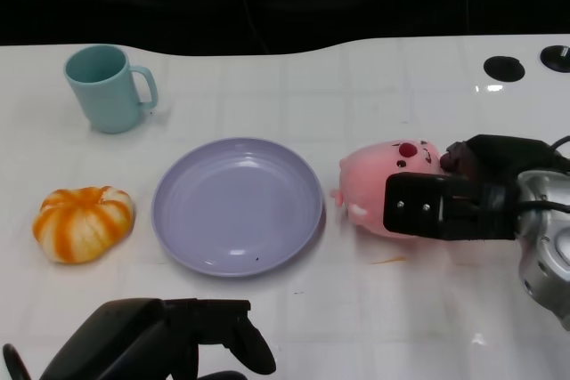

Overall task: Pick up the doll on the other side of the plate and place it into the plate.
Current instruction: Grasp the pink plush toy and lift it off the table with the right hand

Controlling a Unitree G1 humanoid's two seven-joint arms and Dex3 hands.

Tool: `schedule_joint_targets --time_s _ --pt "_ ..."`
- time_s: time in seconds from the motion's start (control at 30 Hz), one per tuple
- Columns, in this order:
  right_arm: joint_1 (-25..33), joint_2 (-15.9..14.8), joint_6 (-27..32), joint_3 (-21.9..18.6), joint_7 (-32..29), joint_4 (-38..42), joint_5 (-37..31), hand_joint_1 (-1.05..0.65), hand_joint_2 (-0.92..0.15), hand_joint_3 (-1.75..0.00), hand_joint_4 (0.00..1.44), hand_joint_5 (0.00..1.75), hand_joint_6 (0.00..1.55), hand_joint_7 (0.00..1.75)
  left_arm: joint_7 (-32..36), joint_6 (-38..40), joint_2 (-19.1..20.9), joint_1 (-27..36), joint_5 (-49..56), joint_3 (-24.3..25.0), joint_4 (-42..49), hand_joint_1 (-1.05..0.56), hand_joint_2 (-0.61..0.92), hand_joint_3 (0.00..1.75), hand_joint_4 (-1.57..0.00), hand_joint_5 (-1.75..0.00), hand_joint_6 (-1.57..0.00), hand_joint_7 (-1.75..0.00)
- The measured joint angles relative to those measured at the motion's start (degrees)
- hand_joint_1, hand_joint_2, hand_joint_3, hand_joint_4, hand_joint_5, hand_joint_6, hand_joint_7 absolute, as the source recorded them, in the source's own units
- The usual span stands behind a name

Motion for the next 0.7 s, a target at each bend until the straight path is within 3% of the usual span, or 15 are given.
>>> schedule_joint_targets --time_s 0.33,0.53,0.57,0.67,0.7 --pt "-8.15 3.73 -4.37 8.06 -9.17 18.51 -4.99 -0.7 -0.92 -0.11 0.33 0.54 0.54 0.02 0.0 3.23 -0.07 4.13 0.99 1.0 -3.08 -0.2 0.91 0.4 -0.6 -1.72 -0.7 -0.94" --pt "-11.25 4.66 -8.01 13.28 -13.98 25.74 -8.68 -0.51 -0.92 -0.22 0.64 0.72 0.78 0.09 0.0 5.16 -0.06 4.17 0.9 1.3 -4.72 -0.2 0.91 0.4 -0.59 -1.73 -0.7 -0.93" --pt "-11.84 4.6 -9.11 14.17 -14.7 26.9 -9.27 -0.48 -0.92 -0.17 0.72 0.8 0.83 0.09 0.0 5.31 -0.06 4.06 0.9 1.3 -4.91 -0.2 0.9 0.4 -0.6 -1.73 -0.7 -0.93" --pt "-13.56 4.57 -11.24 16.05 -16.52 30.13 -10.4 -0.42 -0.92 -0.05 0.8 1.37 0.89 0.02 -0.01 5.8 -0.07 3.68 0.73 1.26 -5.44 -0.2 0.9 0.4 -0.6 -1.72 -0.71 -0.92" --pt "-13.86 4.56 -11.9 16.27 -17.45 30.83 -10.4 -0.41 -0.92 -0.05 0.82 1.47 0.9 0.02 -0.01 5.94 -0.06 3.48 0.62 1.23 -5.57 -0.2 0.9 0.4 -0.6 -1.72 -0.71 -0.92"
